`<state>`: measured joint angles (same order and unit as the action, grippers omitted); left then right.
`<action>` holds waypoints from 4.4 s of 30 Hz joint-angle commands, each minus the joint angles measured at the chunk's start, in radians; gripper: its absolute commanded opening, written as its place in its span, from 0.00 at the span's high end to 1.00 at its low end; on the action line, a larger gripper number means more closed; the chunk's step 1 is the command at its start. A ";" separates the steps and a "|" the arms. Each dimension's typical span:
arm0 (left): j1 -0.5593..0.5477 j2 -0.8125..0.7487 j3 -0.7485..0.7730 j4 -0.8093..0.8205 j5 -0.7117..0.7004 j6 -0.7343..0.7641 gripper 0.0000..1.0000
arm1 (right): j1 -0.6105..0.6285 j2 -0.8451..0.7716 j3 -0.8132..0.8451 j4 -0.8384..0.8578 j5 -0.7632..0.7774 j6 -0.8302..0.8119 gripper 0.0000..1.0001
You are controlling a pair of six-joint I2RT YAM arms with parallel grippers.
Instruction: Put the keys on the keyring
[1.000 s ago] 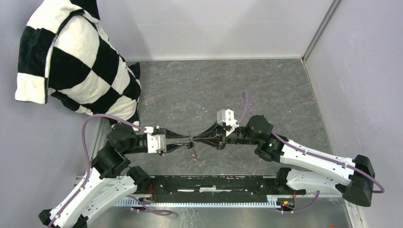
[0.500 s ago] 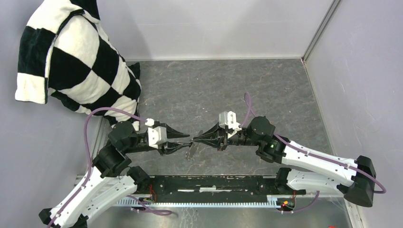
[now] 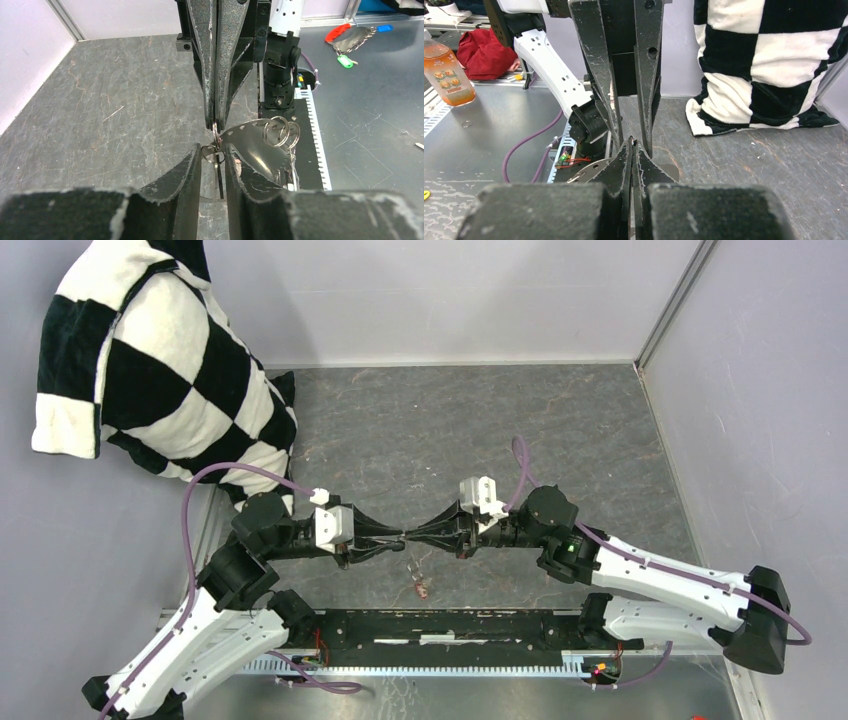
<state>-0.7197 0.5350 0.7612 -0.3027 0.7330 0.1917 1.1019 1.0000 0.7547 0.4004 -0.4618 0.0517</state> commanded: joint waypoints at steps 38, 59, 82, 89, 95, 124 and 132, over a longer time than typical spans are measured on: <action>-0.001 0.116 0.151 -0.278 0.037 0.371 0.98 | 0.015 0.260 0.612 -0.906 -0.066 -0.319 0.61; -0.001 0.117 0.172 -0.304 0.056 0.406 0.98 | 0.015 0.315 0.624 -0.882 -0.055 -0.331 0.81; -0.001 0.073 0.142 -0.239 0.107 0.326 0.63 | -0.039 0.049 0.104 -0.033 -0.122 -0.002 1.00; -0.001 0.085 0.138 -0.192 0.045 0.262 0.61 | -0.040 0.035 -0.029 0.224 -0.119 0.113 1.00; -0.001 0.093 0.142 -0.226 0.029 0.275 0.69 | -0.038 0.005 -0.092 0.301 -0.092 0.140 1.00; -0.001 0.095 0.159 -0.212 0.104 0.228 0.64 | 0.001 0.038 -0.092 0.284 -0.084 0.101 1.00; -0.001 0.095 0.158 -0.209 0.147 0.216 0.71 | 0.007 0.034 -0.090 0.269 -0.043 0.085 1.00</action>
<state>-0.7197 0.6346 0.8913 -0.5293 0.8288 0.4294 1.0996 1.0424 0.6479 0.6247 -0.5400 0.1547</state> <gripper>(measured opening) 0.336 0.006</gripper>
